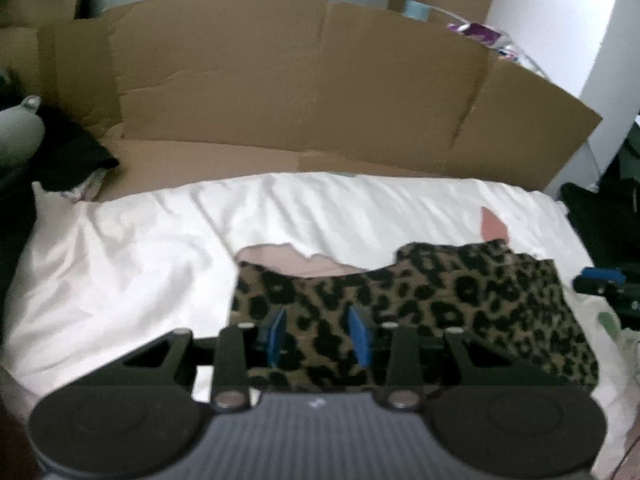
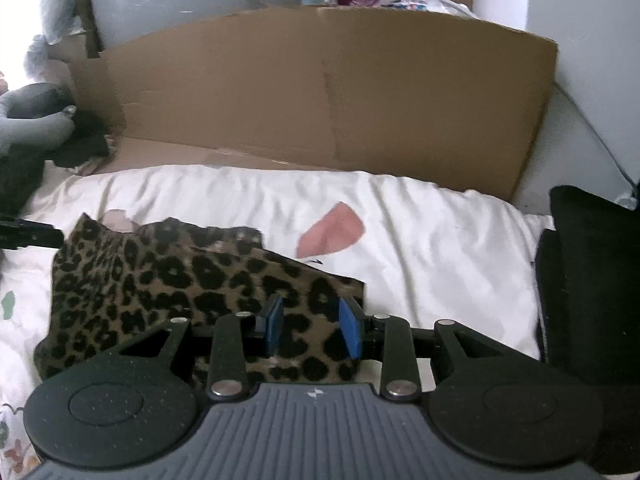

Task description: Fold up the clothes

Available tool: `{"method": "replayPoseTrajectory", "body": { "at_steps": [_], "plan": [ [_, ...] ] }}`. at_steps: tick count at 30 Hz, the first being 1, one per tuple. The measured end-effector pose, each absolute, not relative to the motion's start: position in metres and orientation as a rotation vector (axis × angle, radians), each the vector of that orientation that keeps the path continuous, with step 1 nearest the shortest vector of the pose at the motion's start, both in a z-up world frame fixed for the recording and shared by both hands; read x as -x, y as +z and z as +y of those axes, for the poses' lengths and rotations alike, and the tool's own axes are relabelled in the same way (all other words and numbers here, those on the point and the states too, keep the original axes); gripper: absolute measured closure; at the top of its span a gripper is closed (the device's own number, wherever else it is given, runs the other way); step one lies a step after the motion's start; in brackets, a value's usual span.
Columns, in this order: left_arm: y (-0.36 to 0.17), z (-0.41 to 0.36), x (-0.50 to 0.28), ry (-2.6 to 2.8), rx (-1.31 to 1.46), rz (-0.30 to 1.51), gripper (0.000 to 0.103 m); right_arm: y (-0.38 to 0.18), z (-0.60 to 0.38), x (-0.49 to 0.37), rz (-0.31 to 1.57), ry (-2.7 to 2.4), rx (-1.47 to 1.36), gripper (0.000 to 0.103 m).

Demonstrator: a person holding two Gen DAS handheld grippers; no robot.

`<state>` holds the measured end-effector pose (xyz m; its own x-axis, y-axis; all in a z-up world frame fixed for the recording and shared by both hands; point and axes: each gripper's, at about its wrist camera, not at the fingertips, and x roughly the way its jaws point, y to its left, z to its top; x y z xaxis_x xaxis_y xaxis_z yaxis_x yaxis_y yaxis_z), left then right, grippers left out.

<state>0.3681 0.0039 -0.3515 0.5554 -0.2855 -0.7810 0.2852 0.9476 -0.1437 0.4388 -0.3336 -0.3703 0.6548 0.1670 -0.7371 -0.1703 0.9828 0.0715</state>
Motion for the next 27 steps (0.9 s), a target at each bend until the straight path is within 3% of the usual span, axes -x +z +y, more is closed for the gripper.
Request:
{"method": "replayPoseTrajectory", "body": {
  "at_steps": [10,20,26,27],
  "plan": [
    [-0.363,0.023,-0.398,-0.291,-0.067,0.954,0.066,-0.389,-0.346,-0.468,0.939,0.226,0.044,0.064],
    [-0.373,0.028,-0.416,-0.33,-0.094,0.97,0.066,-0.401,-0.353,-0.48,0.921,0.231,-0.018,0.064],
    [-0.374,0.03,-0.418,-0.357,-0.074,0.978,0.082,-0.401,-0.349,-0.487,0.924,0.261,-0.006,0.066],
    [-0.374,0.029,-0.418,-0.358,-0.065,0.976,0.088,-0.402,-0.349,-0.488,0.927,0.269,-0.014,0.078]
  ]
}}
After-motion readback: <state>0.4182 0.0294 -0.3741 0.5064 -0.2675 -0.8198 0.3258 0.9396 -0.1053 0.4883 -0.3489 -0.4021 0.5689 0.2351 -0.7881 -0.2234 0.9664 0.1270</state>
